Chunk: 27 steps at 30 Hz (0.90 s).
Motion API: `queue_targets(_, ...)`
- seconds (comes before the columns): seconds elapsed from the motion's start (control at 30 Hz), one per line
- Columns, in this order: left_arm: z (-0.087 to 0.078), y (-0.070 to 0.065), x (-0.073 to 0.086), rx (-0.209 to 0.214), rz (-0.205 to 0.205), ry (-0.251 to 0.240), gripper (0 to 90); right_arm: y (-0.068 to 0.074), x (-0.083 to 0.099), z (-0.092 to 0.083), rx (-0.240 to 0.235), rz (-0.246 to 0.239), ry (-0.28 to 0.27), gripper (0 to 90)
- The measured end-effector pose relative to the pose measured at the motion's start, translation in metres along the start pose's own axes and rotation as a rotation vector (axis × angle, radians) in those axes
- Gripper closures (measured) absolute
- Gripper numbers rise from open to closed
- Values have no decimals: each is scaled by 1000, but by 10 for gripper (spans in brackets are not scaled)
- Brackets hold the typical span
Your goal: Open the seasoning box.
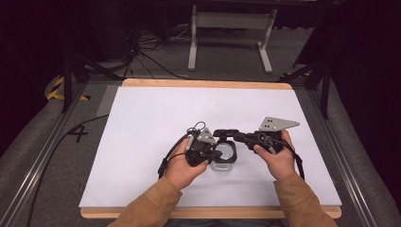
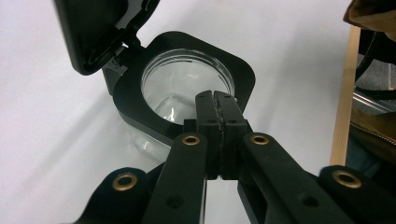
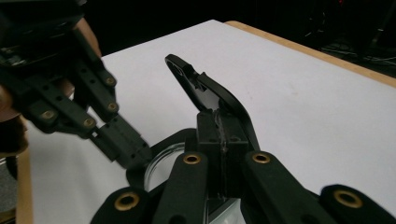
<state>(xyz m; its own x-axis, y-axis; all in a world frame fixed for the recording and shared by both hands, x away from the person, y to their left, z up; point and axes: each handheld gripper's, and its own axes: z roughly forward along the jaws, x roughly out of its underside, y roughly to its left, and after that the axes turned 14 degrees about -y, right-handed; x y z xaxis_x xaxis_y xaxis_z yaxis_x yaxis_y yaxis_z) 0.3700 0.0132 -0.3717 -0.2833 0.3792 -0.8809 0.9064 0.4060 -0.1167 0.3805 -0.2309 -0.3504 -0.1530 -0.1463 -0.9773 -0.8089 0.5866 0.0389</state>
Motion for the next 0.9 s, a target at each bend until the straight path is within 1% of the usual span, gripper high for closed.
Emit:
queue_targets(0.07, 0, -2, 0, -5, 18, 1, 900, -2, -1, 2, 7, 4, -3, 900)
queue_targets(0.1, 0, -3, 0, -11, 24, 1, 900, -6, -2, 5, 29, 14, -5, 900)
queue_targets(0.17, 0, -4, 0, -17, 40, 8, 900, -9, -4, 8, 52, 24, -8, 900)
queue_targets(0.23, 0, -4, 0, -15, 38, 9, 900, -10, -4, 9, 58, 30, -7, 900)
queue_targets(0.33, 0, -3, 0, -11, 32, 3, 900, -15, -3, 13, 88, 38, 3, 900)
queue_targets(0.43, 0, -5, 0, -16, 39, 10, 900, -15, -1, 16, 98, 43, 12, 900)
queue_targets(0.47, 0, -4, 0, -15, 39, 11, 900, -14, -1, 15, 100, 35, 10, 900)
queue_targets(0.57, -2, -2, 0, 6, 25, 10, 900, -11, -2, 12, 87, 39, -1, 900)
queue_targets(0.6, -3, -2, 0, 4, 24, 7, 897, -10, -3, 9, 84, 39, -5, 900)
queue_targets(0.63, -5, -2, -1, 5, 26, 8, 892, -9, -4, 7, 82, 38, -5, 900)
queue_targets(0.7, -13, -1, -4, 17, 16, 8, 869, -8, -5, 2, 74, 33, -9, 900)
queue_targets(0.73, -18, 0, -6, 11, 20, 6, 862, -7, -6, -1, 71, 27, -8, 899)
queue_targets(0.77, -23, 0, -7, 7, 8, -1, 861, -7, -6, -4, 68, 23, -8, 899)
queue_targets(0.8, -23, 0, -7, 7, 8, -1, 857, -6, -7, -8, 69, 18, -9, 899)
queue_targets(0.83, -34, 2, -9, -5, 4, 10, 847, -6, -8, -12, 67, 12, -8, 898)
queue_targets(0.9, -45, 4, -8, -18, 0, 14, 831, -5, -9, -19, 63, 15, -10, 896)
